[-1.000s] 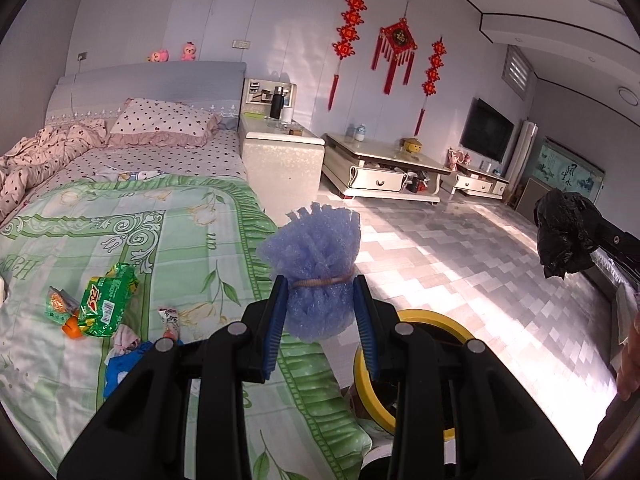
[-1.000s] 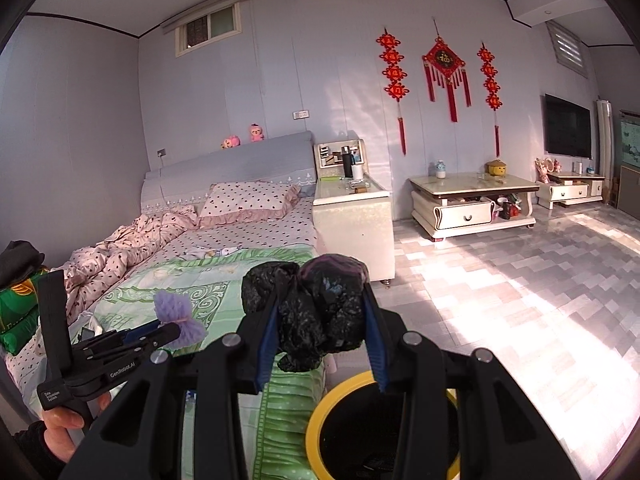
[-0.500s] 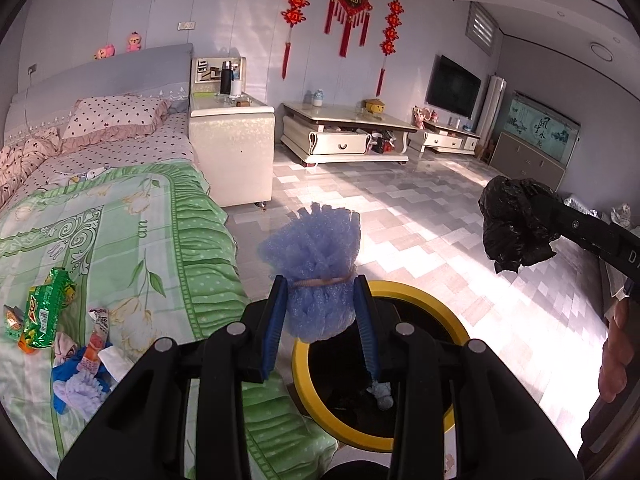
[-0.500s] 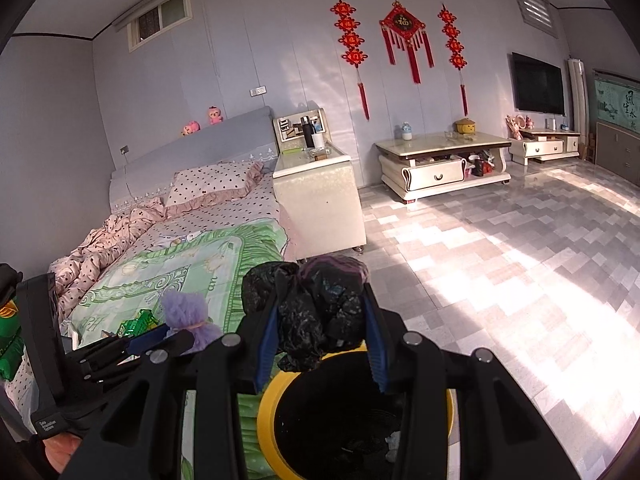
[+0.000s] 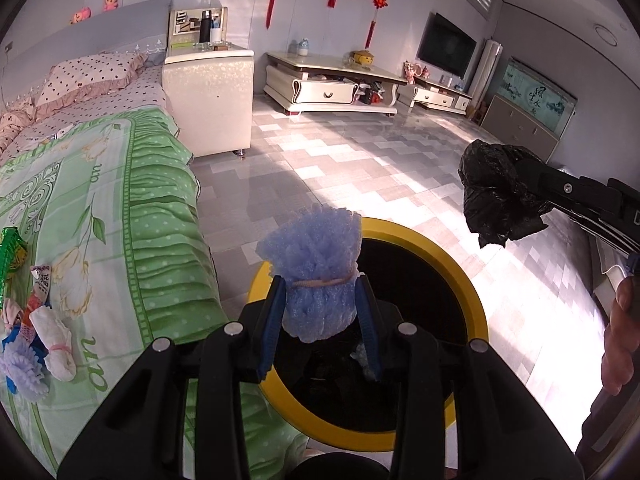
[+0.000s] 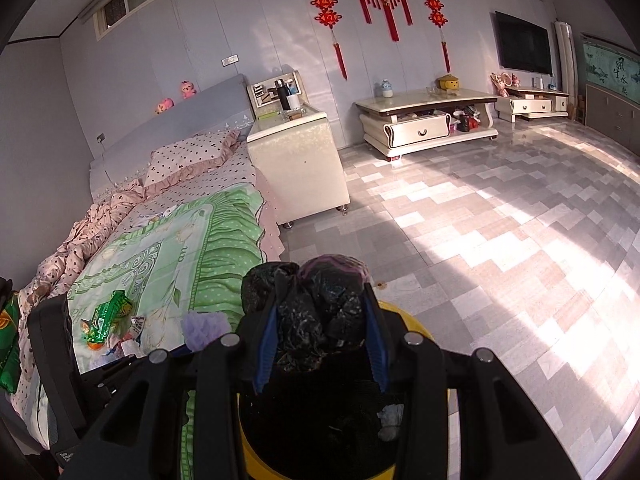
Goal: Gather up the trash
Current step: 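Carry the scrubber and black bag to the yellow bin and release both, then move both tools back over the bed toward the orange peel and cloths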
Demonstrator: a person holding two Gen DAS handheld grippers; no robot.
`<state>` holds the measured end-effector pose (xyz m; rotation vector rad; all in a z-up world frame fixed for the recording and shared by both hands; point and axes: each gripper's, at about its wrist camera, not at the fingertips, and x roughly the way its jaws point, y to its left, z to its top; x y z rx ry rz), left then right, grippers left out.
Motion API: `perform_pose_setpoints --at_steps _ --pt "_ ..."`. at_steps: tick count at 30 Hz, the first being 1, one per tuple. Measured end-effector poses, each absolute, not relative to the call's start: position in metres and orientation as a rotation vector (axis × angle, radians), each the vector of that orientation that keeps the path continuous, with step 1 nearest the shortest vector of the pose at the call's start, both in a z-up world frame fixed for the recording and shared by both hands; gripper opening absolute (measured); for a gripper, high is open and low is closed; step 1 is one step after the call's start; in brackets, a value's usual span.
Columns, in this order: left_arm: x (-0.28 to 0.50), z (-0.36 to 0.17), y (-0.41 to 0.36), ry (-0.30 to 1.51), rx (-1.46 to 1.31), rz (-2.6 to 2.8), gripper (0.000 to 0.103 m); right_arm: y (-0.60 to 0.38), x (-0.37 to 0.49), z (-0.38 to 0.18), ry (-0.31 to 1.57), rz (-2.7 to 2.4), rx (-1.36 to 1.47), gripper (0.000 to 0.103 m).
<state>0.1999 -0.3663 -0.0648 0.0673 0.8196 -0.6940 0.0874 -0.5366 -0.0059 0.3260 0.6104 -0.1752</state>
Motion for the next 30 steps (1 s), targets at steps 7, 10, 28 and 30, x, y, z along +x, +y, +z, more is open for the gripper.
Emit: perform_pose_setpoints --at_steps 7,10,28,30 --pt "0.201 -0.073 -0.371 0.829 0.064 -0.712 0.04 -0.544 0.09 -0.01 0.619 -0.182 0.351 0.041" --pt "0.199 -0.072 -0.37 0.825 0.055 -0.714 0.05 -0.545 0.089 -0.01 0.617 -0.192 0.351 0.044" --pt "0.193 -0.054 -0.327 0.766 0.034 -0.654 0.077 -0.532 0.084 -0.003 0.608 -0.257 0.339 0.07" --pt "0.194 -0.052 -0.317 0.766 0.023 -0.642 0.078 -0.527 0.083 -0.001 0.605 -0.259 0.33 0.071"
